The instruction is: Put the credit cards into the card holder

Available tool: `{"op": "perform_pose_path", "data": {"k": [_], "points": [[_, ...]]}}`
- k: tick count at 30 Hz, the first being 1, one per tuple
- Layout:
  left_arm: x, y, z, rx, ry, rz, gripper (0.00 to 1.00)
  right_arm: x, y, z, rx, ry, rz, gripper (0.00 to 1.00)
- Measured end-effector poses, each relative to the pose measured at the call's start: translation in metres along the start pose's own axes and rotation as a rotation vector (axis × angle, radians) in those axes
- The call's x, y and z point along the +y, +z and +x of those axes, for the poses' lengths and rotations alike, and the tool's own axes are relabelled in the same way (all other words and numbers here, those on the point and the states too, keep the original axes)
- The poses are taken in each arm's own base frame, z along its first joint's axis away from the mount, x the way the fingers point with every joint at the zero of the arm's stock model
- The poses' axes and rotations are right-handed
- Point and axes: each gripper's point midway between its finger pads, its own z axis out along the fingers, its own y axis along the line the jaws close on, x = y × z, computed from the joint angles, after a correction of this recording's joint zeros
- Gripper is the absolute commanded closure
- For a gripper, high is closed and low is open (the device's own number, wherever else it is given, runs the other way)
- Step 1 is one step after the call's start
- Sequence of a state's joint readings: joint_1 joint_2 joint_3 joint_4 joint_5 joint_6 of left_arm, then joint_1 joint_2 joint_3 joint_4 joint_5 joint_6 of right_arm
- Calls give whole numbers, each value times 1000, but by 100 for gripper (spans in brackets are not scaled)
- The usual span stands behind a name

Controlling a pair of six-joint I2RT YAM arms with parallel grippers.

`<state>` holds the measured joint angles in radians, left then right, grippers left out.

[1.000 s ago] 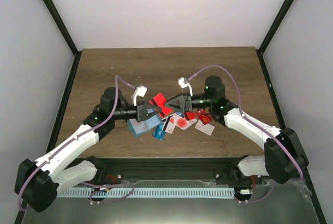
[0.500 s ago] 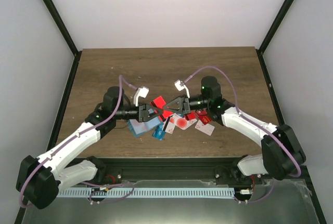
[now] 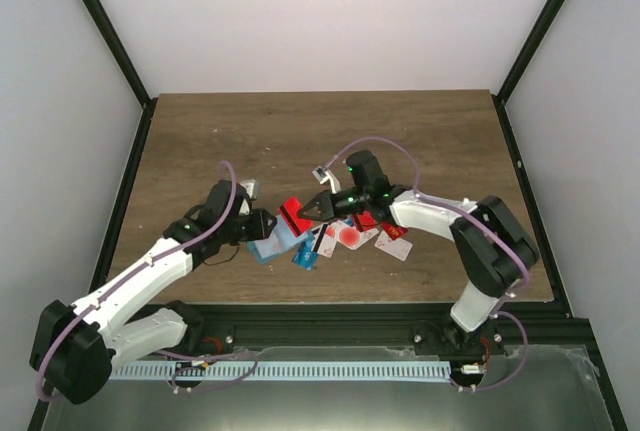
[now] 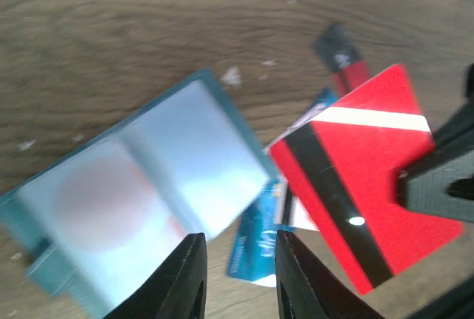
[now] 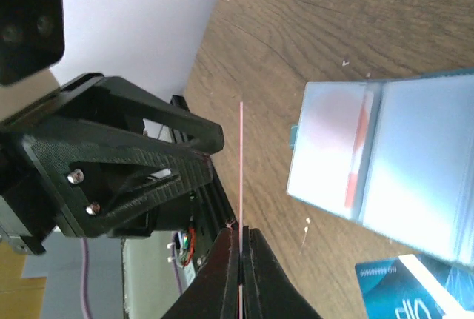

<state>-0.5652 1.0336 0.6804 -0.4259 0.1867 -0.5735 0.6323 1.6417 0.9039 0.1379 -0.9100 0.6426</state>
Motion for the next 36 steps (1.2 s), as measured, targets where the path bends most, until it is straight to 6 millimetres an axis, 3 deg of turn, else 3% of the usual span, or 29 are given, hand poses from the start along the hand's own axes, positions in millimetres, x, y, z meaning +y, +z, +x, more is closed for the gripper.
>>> {"op": "perform_pose_path", "data": {"k": [5, 15, 28, 36], "points": [[34, 5, 13, 13, -42, -144, 83, -13, 28, -6, 50, 0, 42, 99], [71, 34, 36, 103, -84, -285, 94, -52, 61, 4, 140, 33, 144, 99], [94, 48, 58, 158, -98, -346, 96, -85, 74, 9, 188, 60, 213, 99], [96, 49, 61, 149, -113, -341, 96, -90, 77, 10, 200, 58, 216, 99]]}}
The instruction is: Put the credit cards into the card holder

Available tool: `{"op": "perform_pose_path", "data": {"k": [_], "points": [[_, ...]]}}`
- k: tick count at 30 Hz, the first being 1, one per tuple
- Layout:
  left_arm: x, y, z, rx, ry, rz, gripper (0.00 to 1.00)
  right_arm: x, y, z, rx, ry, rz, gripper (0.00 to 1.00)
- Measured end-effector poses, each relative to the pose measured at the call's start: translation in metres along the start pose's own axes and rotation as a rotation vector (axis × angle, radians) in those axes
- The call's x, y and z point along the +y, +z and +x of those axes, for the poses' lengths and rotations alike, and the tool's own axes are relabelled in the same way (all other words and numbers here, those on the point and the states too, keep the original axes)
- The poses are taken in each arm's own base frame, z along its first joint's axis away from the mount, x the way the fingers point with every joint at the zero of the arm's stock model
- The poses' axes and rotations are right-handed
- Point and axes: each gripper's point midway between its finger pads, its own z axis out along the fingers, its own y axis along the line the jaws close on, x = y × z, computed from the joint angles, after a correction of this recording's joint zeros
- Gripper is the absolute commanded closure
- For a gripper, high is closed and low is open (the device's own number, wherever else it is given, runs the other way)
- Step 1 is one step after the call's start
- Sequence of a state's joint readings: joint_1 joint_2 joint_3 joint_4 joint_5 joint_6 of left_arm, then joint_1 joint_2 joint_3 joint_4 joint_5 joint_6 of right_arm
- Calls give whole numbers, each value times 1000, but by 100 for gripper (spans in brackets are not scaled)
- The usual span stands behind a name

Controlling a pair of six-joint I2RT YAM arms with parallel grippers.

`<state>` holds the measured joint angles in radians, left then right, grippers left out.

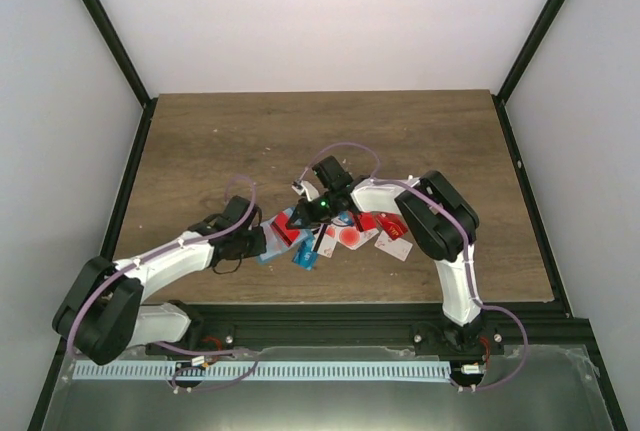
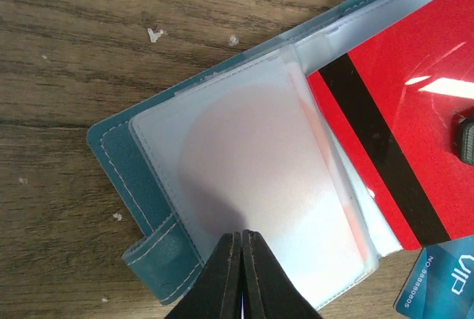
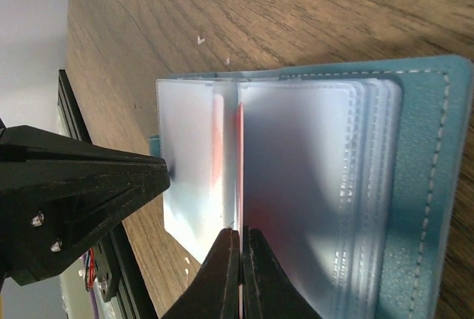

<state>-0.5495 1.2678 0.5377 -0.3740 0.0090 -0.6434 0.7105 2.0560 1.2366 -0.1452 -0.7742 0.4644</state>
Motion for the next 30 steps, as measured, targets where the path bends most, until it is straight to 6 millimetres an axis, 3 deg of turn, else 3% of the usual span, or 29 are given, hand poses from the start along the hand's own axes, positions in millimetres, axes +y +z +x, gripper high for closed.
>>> {"op": "perform_pose_path", "data": {"k": [12, 17, 20, 30], "points": [[1, -4, 2, -5, -13, 8, 96, 1, 5, -3, -30, -19, -34, 99], [0, -9, 2, -13, -23, 16, 83, 2, 5, -2, -42, -20, -56, 99], [0, -12, 2, -15, -28, 22, 80, 3, 5, -4, -51, -25, -61, 99], [12, -20, -5, -70, -92, -33, 89, 4, 5, -5, -65, -32, -70, 99]]}}
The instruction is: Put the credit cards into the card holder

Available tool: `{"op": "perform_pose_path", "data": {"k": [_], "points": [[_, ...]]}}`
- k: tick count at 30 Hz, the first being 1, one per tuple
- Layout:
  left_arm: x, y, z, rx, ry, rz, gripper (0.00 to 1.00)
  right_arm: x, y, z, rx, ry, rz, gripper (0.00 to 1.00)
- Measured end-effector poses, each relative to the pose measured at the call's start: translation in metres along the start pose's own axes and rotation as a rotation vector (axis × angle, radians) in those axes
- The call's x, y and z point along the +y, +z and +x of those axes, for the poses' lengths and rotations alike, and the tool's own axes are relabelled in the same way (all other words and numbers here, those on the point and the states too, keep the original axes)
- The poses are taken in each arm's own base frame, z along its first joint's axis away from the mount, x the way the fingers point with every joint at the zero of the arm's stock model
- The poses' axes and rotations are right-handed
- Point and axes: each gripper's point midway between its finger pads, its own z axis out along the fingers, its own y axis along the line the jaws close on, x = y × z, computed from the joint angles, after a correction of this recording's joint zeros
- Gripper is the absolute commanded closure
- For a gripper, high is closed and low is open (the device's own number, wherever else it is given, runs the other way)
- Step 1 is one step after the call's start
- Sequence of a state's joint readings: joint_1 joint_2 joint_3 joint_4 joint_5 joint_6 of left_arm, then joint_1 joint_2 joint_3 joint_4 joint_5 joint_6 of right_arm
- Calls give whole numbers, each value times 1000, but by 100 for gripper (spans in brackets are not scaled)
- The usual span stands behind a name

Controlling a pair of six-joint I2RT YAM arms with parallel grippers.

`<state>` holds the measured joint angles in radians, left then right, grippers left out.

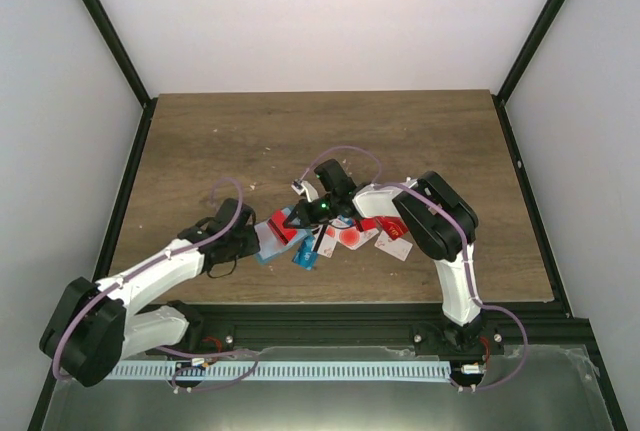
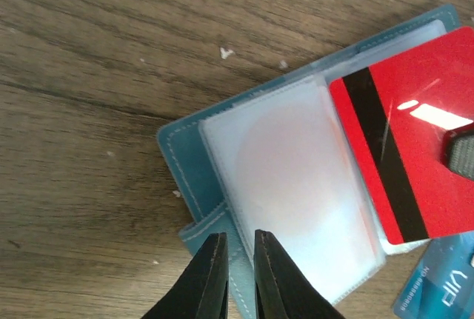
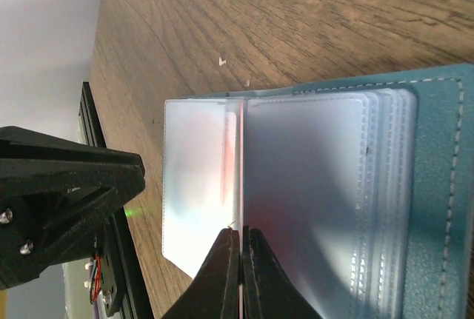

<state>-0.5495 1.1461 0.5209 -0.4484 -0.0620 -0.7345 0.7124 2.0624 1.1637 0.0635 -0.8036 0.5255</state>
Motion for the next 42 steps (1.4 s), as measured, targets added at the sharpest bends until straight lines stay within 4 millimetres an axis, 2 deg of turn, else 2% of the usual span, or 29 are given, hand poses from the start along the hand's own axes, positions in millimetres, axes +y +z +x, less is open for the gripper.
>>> {"op": "perform_pose_path", "data": {"k": [6, 14, 24, 42], "points": [[14, 2, -1, -33, -59, -59, 92, 1, 1, -1, -3, 1, -10, 99], [33, 16, 12, -4, -88, -116, 96, 0, 5, 0, 3, -3, -36, 99], [19, 26, 2, -33, -85, -58, 96, -3, 8, 4, 2, 11, -57, 99], [-1, 41, -17, -64, -32, -10, 96, -8, 2, 18, -51, 158, -80, 99]]}}
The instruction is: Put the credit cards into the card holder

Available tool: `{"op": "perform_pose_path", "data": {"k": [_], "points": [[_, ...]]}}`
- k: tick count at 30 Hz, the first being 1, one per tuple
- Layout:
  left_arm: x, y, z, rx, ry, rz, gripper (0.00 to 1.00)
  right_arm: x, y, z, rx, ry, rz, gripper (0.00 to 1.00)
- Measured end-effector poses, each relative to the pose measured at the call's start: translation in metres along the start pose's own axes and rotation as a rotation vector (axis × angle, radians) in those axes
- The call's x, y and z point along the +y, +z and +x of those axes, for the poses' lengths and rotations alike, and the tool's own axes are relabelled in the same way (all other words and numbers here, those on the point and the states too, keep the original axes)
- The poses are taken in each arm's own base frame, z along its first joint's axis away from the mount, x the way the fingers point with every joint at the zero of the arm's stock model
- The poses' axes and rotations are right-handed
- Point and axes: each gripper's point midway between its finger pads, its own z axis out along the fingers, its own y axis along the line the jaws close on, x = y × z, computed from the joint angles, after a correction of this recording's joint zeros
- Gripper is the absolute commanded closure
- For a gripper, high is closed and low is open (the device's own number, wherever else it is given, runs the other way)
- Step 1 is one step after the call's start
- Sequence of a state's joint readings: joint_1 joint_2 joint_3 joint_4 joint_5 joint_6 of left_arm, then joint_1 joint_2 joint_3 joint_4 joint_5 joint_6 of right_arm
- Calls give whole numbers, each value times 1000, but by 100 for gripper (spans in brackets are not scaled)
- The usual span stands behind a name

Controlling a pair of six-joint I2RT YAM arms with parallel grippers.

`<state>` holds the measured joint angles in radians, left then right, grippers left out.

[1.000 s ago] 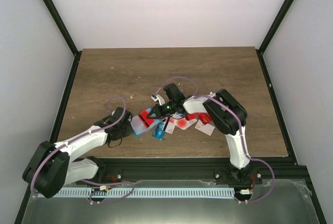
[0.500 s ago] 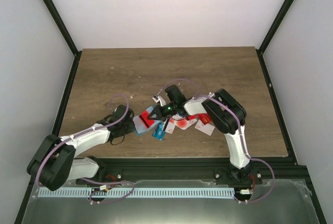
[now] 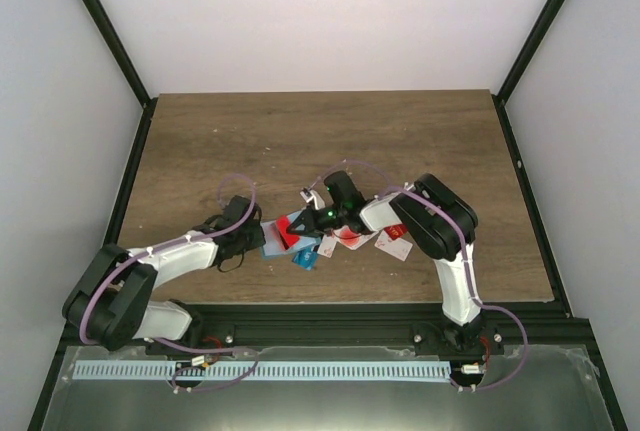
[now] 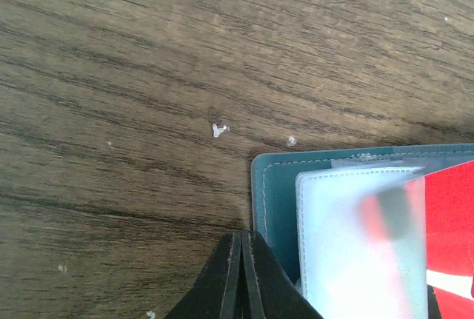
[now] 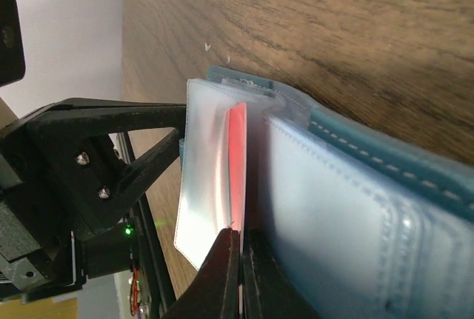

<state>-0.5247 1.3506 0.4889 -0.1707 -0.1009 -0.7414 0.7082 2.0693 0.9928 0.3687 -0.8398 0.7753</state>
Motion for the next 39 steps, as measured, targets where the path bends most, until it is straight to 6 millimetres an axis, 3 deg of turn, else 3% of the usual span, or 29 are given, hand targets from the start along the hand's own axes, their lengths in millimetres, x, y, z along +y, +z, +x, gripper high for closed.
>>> {"op": "perform_pose_path", "data": {"k": [33, 39], "points": [[2, 0, -1, -32, -10, 26, 96, 2, 9, 1, -90, 98, -29, 99], [8, -1, -3, -44, -8, 0, 94, 7, 15, 4, -97, 109, -24, 89]]}}
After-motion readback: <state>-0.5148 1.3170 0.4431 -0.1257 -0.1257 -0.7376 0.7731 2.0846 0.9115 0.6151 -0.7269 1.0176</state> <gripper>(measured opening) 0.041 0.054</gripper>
